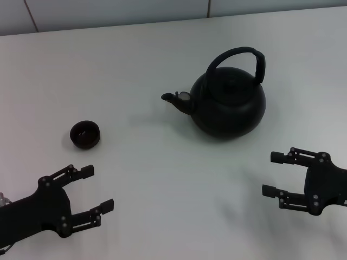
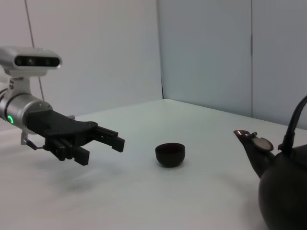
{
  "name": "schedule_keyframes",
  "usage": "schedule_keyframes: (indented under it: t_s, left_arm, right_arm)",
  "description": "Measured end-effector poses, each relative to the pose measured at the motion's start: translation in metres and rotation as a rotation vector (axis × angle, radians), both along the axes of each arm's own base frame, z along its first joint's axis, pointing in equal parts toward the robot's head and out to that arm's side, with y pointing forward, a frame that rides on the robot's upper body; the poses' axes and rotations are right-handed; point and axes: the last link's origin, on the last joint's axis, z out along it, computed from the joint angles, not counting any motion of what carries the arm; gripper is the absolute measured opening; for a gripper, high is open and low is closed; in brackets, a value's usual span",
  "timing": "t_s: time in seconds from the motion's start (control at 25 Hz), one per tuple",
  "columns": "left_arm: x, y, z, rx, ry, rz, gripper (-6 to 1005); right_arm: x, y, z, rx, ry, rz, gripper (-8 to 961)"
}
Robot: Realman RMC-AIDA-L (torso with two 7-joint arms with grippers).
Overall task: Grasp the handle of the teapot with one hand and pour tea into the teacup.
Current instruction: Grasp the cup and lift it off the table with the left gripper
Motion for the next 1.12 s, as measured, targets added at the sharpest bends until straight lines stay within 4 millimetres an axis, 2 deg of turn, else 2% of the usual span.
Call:
schedule_keyframes:
  t_s: [0.92, 1.12]
  left_arm:
    - [0.0026, 0.001, -0.0005, -0.008, -0.008, -0.007, 859]
    - [0.0068, 0.008, 0.0075, 0.091, -0.079, 0.024, 857]
  right_arm:
    - [-0.0003, 0.0065, -0.002, 0.009, -0.017, -0.002, 729]
    - [-0.0005, 0.0067, -0.0018, 0.013, -0.014, -0.003, 730]
